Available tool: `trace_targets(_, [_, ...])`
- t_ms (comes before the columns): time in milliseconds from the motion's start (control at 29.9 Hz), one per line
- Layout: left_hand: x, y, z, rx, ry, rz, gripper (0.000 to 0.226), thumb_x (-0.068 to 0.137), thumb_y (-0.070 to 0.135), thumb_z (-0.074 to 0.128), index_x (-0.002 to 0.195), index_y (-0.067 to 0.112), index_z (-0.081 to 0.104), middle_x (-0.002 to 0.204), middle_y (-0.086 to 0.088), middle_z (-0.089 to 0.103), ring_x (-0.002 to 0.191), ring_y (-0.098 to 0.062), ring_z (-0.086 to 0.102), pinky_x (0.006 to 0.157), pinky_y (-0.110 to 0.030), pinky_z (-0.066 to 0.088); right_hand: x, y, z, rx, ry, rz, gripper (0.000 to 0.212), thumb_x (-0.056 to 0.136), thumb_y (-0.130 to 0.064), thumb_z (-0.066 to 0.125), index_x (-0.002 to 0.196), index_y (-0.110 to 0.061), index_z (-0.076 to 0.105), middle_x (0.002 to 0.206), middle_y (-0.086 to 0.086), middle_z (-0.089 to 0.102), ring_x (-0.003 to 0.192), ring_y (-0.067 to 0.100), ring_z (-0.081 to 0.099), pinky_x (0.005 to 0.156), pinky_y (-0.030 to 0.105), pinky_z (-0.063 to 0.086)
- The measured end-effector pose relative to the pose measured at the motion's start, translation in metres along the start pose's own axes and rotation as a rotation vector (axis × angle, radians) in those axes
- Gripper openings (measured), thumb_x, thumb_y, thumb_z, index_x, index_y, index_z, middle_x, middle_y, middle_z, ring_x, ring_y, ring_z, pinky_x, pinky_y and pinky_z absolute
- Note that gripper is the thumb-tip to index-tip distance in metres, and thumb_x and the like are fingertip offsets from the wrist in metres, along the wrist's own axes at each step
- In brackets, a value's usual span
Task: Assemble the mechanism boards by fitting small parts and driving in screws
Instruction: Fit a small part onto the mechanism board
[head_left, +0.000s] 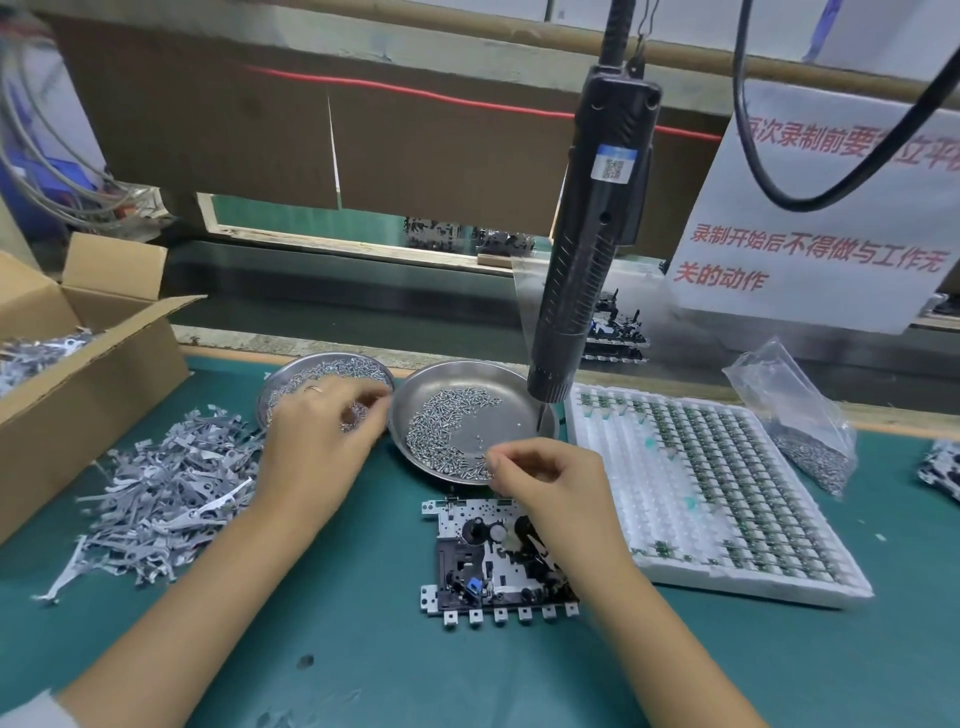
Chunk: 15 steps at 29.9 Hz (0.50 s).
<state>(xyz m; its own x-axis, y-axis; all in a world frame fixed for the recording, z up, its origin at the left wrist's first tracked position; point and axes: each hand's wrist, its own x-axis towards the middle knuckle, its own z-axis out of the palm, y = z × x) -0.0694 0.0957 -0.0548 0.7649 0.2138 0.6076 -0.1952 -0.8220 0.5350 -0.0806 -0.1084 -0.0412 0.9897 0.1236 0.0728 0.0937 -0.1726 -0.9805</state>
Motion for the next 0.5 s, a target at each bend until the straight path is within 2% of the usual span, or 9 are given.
trace_targets(67, [-0.012,0.024,0.001,-0.274,-0.102,0.106,0.017,0.084,0.024,0.067,0.098,0.016,0.073,0.087,0.009,0.068,0.072,-0.007,0.059,0.075,-0.018,0.046,0.001,-0.002,-0.002,0.085,-0.049,0.033,0.005,0.084,-0.016,0.071,0.085,-0.015,0.075,0.079,0.004,0.073,0.074,0.011,0.067,0.067,0.015,0.053])
trace_targets(134, [-0.022,0.042,0.005,-0.417,-0.189,0.157,0.024,0.081,0.030,0.066,0.101,0.019,0.073,0.091,0.013,0.067,0.079,-0.005,0.061,0.077,-0.010,0.044,0.003,-0.002,-0.004,0.189,-0.121,0.050,0.010,0.086,-0.013,0.068,0.091,-0.008,0.075,0.085,0.009,0.074,0.078,0.015,0.067,0.071,0.018,0.053])
trace_targets(234, [-0.028,0.051,0.010,-0.530,-0.177,0.166,0.021,0.078,0.024,0.069,0.097,0.017,0.074,0.090,0.010,0.070,0.085,-0.004,0.064,0.081,-0.012,0.046,0.005,-0.001,-0.005,0.352,-0.204,0.066,0.015,0.085,-0.007,0.065,0.095,0.002,0.072,0.090,0.016,0.072,0.078,0.014,0.066,0.074,0.020,0.051])
trace_targets(367, [-0.028,0.050,0.011,-0.635,-0.111,0.166,0.024,0.074,0.012,0.069,0.098,0.011,0.072,0.088,0.004,0.071,0.083,-0.001,0.065,0.077,-0.010,0.045,0.005,-0.002,-0.006,0.497,-0.292,0.106,0.027,0.074,-0.015,0.068,0.094,0.004,0.072,0.083,0.013,0.070,0.072,0.013,0.063,0.073,0.019,0.051])
trace_targets(501, [-0.031,0.052,0.014,-0.685,-0.074,0.126,0.023,0.075,0.009,0.068,0.097,0.010,0.072,0.089,0.002,0.071,0.085,-0.004,0.066,0.078,-0.012,0.047,0.005,-0.003,-0.006,0.536,-0.267,0.100,0.027,0.075,-0.014,0.067,0.095,0.005,0.071,0.080,0.013,0.068,0.069,0.011,0.062,0.068,0.017,0.050])
